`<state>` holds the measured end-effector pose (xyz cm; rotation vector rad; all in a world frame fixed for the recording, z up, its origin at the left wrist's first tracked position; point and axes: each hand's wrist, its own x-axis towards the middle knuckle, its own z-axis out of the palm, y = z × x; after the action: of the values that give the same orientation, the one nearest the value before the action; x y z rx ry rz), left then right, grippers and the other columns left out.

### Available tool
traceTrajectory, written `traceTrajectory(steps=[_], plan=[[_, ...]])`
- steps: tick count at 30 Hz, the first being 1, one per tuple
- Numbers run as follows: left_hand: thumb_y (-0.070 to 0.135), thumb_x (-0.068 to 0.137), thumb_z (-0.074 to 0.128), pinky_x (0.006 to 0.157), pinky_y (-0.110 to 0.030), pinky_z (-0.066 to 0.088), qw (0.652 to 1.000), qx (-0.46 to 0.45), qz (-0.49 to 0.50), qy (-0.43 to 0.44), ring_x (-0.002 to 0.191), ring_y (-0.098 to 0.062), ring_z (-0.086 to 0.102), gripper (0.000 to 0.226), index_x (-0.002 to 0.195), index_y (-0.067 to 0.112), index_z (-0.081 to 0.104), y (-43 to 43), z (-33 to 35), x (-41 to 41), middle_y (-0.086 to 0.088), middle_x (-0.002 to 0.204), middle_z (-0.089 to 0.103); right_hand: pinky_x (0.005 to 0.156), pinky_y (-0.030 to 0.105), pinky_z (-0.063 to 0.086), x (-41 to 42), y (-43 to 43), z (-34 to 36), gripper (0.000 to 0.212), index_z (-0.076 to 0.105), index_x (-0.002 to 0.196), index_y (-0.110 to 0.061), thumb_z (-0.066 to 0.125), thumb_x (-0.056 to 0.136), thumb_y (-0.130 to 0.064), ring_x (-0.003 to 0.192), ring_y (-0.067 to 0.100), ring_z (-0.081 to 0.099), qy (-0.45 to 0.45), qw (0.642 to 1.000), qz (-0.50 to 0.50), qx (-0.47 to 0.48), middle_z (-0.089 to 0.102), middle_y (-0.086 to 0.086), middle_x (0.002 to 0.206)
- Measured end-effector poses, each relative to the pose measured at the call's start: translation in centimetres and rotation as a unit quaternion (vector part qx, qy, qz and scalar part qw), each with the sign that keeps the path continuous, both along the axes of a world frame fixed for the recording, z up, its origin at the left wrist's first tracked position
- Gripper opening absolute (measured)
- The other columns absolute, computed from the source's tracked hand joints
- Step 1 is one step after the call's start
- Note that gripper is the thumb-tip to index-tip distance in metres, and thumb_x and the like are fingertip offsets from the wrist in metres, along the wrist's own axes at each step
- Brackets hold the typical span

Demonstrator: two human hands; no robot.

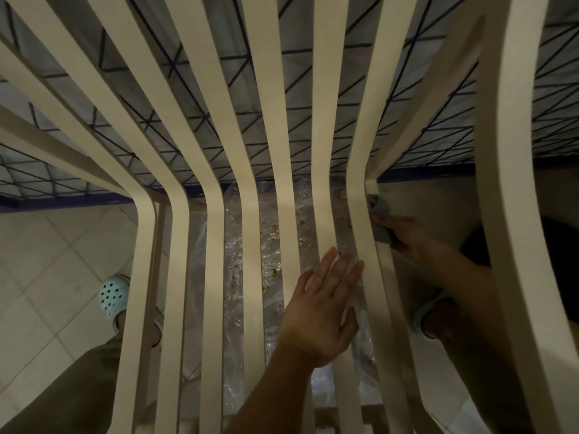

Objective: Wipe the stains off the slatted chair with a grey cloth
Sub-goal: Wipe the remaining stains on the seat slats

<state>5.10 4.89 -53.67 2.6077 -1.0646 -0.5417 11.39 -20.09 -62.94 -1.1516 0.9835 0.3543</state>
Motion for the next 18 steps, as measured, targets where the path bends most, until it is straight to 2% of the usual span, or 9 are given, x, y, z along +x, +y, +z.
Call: traceTrajectory(steps=[2, 5, 8, 9, 12, 15, 18], plan=[[0.045, 0.097, 0.033, 0.115, -0.038, -0.006, 1.0, -0.002, 0.003, 0.0, 0.147, -0.012, -0.017, 0.069, 0.154, 0.03, -0.002, -0.1, 0.1, -0.1, 0.009, 0.162, -0.008, 0.093, 0.046, 0.053, 0.4, -0.2, -0.2, 0.031, 0.065, 0.105, 0.008, 0.073, 0.083, -0.013, 0.099, 0.032, 0.066, 0.012, 0.999, 0.005, -0.036, 0.066, 0.019, 0.113], [0.044, 0.097, 0.033, 0.116, -0.037, -0.004, 1.0, -0.008, 0.009, 0.003, 0.147, -0.012, -0.017, 0.068, 0.154, 0.03, -0.002, -0.3, 0.2, -0.7, 0.01, 0.162, -0.007, 0.091, 0.049, 0.054, 2.5, -1.2, -0.6, 0.05, 0.067, 0.109, 0.007, 0.081, 0.075, -0.026, 0.101, 0.033, 0.067, -0.012, 0.996, 0.029, -0.081, 0.068, 0.019, 0.113], [0.043, 0.097, 0.035, 0.116, -0.036, -0.003, 1.0, -0.02, 0.008, 0.003, 0.148, -0.013, -0.015, 0.069, 0.154, 0.029, -0.001, -1.1, 0.2, -0.7, 0.01, 0.162, -0.006, 0.088, 0.048, 0.056, 5.1, -3.9, -3.5, 0.085, 0.069, 0.107, 0.001, 0.091, 0.046, -0.054, 0.099, 0.03, 0.068, -0.035, 0.994, 0.014, -0.099, 0.07, 0.015, 0.111], [0.043, 0.097, 0.036, 0.116, -0.036, -0.002, 1.0, -0.02, 0.005, 0.003, 0.148, -0.013, -0.015, 0.069, 0.154, 0.029, -0.001, -1.1, 0.2, -0.6, 0.01, 0.162, -0.006, 0.088, 0.047, 0.056, 5.5, -4.6, -4.6, 0.091, 0.07, 0.106, 0.0, 0.091, 0.039, -0.057, 0.099, 0.029, 0.069, -0.045, 0.995, 0.01, -0.094, 0.07, 0.015, 0.111], [0.044, 0.097, 0.036, 0.116, -0.037, -0.002, 1.0, -0.009, -0.002, 0.008, 0.148, -0.013, -0.015, 0.07, 0.154, 0.03, -0.002, -0.3, -0.1, -0.7, 0.01, 0.162, -0.007, 0.087, 0.046, 0.056, 4.6, -2.5, -2.7, 0.087, 0.068, 0.108, 0.003, 0.091, 0.043, -0.051, 0.1, 0.03, 0.069, -0.04, 0.996, 0.007, -0.073, 0.069, 0.018, 0.112], [0.044, 0.097, 0.036, 0.116, -0.037, -0.001, 1.0, 0.0, 0.004, 0.001, 0.148, -0.013, -0.014, 0.07, 0.154, 0.03, -0.002, 0.8, -0.3, -0.9, 0.011, 0.162, -0.007, 0.091, 0.049, 0.054, 2.9, -0.3, -1.8, 0.048, 0.068, 0.104, 0.004, 0.082, 0.072, -0.028, 0.1, 0.034, 0.067, -0.005, 0.997, 0.02, -0.08, 0.069, 0.02, 0.109], [0.044, 0.097, 0.035, 0.116, -0.037, 0.0, 1.0, -0.006, 0.02, 0.002, 0.148, -0.013, -0.015, 0.069, 0.154, 0.03, -0.002, 0.3, -0.4, 0.0, 0.01, 0.162, -0.005, 0.092, 0.049, 0.054, 2.0, 0.1, -1.6, 0.042, 0.071, 0.099, 0.0, 0.081, 0.073, -0.031, 0.099, 0.034, 0.068, 0.005, 0.995, 0.054, -0.084, 0.071, 0.019, 0.104]])
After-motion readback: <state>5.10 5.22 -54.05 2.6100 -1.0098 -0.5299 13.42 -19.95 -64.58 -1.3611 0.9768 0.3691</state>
